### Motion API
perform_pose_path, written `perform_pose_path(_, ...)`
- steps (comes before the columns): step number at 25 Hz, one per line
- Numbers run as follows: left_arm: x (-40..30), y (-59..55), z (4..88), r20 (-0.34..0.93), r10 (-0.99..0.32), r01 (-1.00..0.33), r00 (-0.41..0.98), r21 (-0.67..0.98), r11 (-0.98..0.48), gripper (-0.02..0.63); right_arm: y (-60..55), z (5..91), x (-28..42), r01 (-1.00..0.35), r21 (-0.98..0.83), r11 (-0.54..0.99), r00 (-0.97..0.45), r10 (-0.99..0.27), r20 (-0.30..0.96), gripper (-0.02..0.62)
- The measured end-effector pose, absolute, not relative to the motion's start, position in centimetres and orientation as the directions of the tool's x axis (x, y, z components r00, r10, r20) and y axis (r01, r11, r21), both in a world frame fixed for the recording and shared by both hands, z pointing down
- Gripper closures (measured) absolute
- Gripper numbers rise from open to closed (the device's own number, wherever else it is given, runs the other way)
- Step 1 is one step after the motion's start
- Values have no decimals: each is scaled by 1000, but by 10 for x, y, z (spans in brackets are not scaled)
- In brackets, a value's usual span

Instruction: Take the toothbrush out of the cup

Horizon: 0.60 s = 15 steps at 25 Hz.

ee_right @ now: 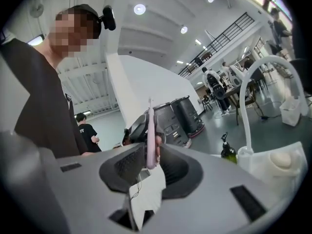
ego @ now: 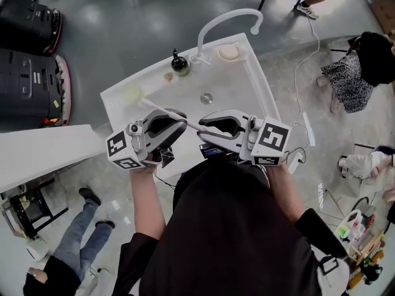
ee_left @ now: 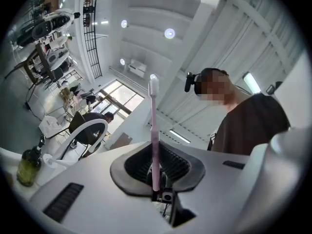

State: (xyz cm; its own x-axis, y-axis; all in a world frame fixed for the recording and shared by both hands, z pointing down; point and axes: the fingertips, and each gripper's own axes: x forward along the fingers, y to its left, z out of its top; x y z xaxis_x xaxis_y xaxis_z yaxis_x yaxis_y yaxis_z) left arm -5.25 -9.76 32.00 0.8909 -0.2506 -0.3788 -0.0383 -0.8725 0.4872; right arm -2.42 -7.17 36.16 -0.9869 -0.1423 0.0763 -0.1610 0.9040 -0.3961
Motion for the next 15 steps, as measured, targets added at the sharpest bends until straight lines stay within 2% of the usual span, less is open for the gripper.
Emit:
perform_pose_path(7, -41, -78, 317, -379, -118, 57, 918, 420, -906, 558, -59, 358, -31, -78, -453, 888, -997, -67, 41, 512)
perform_pose_path(15, -35, -78, 320, -381, -115, 63, 917, 426, -902, 557, -55, 358, -29, -47, -455, 889, -999, -33, 38, 535)
